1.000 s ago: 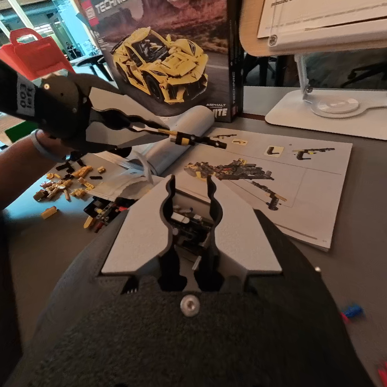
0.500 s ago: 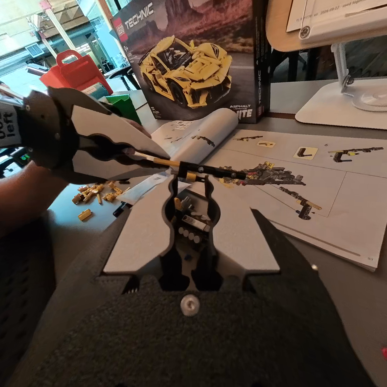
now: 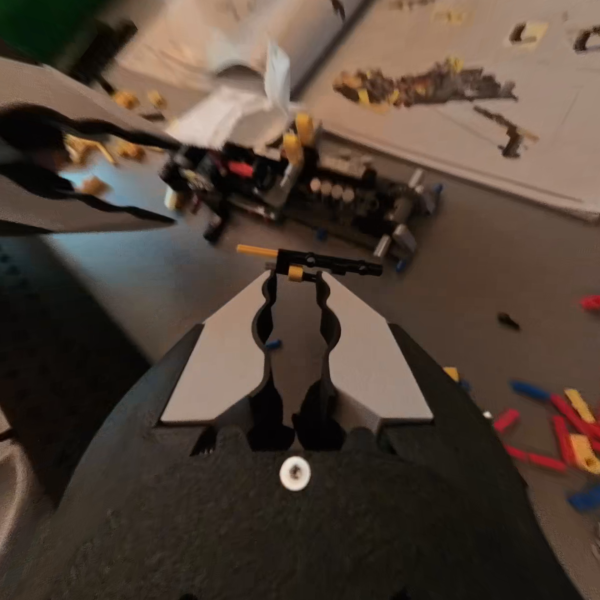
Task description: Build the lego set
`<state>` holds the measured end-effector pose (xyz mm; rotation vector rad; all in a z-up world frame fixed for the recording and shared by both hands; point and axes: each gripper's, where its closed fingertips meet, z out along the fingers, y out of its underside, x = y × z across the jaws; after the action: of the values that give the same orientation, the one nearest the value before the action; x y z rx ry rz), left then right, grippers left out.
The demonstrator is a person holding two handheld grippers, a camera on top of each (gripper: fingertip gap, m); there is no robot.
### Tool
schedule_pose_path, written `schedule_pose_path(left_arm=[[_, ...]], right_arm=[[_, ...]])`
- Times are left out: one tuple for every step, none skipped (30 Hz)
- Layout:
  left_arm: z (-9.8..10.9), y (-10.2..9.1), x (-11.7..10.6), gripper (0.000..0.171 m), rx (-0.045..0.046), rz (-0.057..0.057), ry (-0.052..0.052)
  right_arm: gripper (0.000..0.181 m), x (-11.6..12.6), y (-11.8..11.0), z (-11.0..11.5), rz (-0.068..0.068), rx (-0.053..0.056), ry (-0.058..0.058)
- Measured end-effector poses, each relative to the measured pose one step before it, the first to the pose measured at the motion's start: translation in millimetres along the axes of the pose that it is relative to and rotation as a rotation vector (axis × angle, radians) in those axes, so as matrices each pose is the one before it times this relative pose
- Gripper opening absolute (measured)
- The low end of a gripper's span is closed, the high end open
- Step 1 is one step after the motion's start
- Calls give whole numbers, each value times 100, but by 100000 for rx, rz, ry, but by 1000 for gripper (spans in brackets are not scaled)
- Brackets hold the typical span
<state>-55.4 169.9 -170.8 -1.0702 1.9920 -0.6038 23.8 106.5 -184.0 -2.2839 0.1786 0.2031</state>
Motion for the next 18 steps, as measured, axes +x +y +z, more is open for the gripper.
schedule_pose_path(left_arm=[[-686, 1050, 618, 40, -1554, -8109, 3016], [-548, 843, 487, 41, -1094, -6796, 2138], [-389, 700, 437, 40, -1157, -5451, 1718], [-222, 632, 468, 39, -1735, -3449, 1826], [-130, 484, 330, 38, -1256, -1904, 756], [-73, 380, 229, 37, -690, -1339, 207], [12, 331, 221, 36, -738, -1327, 455], [106, 177, 22, 33, -463, -1482, -347], [223, -93, -159, 32, 188, -1532, -1238], [351, -296, -155, 31, 432, -1558, -1156], [463, -374, -51, 31, 252, -1481, -617], [543, -333, 57, 31, -130, -930, -211], [537, -259, 86, 30, -324, -222, -264], [462, -177, 141, 30, -358, 510, -118], [312, -104, 182, 30, -198, 1077, 156], [130, -35, 130, 30, 68, 1056, 91], [-20, 59, 62, 30, 7, 512, 143], [-146, 139, -76, 30, 168, -328, -46]], right_arm=[[23, -14, 484, 133, -626, -4341, 2172], [23, -144, 289, 249, 465, -3589, 975], [23, -229, 166, 341, 415, -3116, -47], [23, -164, 130, 412, 223, -2358, 48], [23, -51, 299, 440, -326, -3381, 532], [23, 49, 327, 427, -661, -3346, 1031], [24, 51, 188, 365, -925, -2033, 1249], [24, -43, -2, 234, -1054, -517, 923], [24, -115, -42, 143, -473, -87, 524], [23, -150, -7, 114, -270, -138, 215], [23, -130, 58, 130, -335, -236, 191], [23, 2, 145, 156, -300, -628, 812], [20, 76, 109, 147, -249, -44, 1132], [21, -10, -90, 5, 108, 1503, 392], [25, -40, 53, -60, 597, 333, -66], [32, 24, 73, -212, 786, -175, 269], [37, -3, -82, -384, 403, 492, 346], [37, -191, -537, -507, -128, 3199, 93]])
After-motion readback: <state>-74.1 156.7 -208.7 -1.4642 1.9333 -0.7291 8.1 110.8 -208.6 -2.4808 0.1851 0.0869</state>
